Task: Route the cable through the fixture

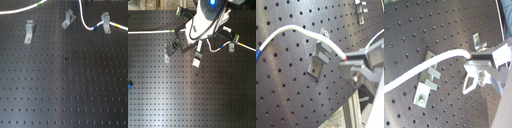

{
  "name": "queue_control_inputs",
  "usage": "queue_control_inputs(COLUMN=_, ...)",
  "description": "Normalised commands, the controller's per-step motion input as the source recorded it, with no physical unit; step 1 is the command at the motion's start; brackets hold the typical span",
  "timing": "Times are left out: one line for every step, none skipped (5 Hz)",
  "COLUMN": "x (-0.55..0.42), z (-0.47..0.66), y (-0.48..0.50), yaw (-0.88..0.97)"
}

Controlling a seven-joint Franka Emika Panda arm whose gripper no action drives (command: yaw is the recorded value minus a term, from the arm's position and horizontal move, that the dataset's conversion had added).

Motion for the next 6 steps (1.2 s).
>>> queue_control_inputs(x=0.000, z=0.00, y=0.000, yaw=0.01)
queue_control_inputs(x=-0.063, z=0.00, y=-0.017, yaw=0.01)
queue_control_inputs(x=-0.004, z=0.06, y=0.008, yaw=0.02)
queue_control_inputs(x=0.000, z=0.03, y=-0.001, yaw=0.00)
queue_control_inputs(x=-0.102, z=0.28, y=0.223, yaw=-0.22)
queue_control_inputs(x=-0.105, z=0.31, y=0.213, yaw=-0.25)
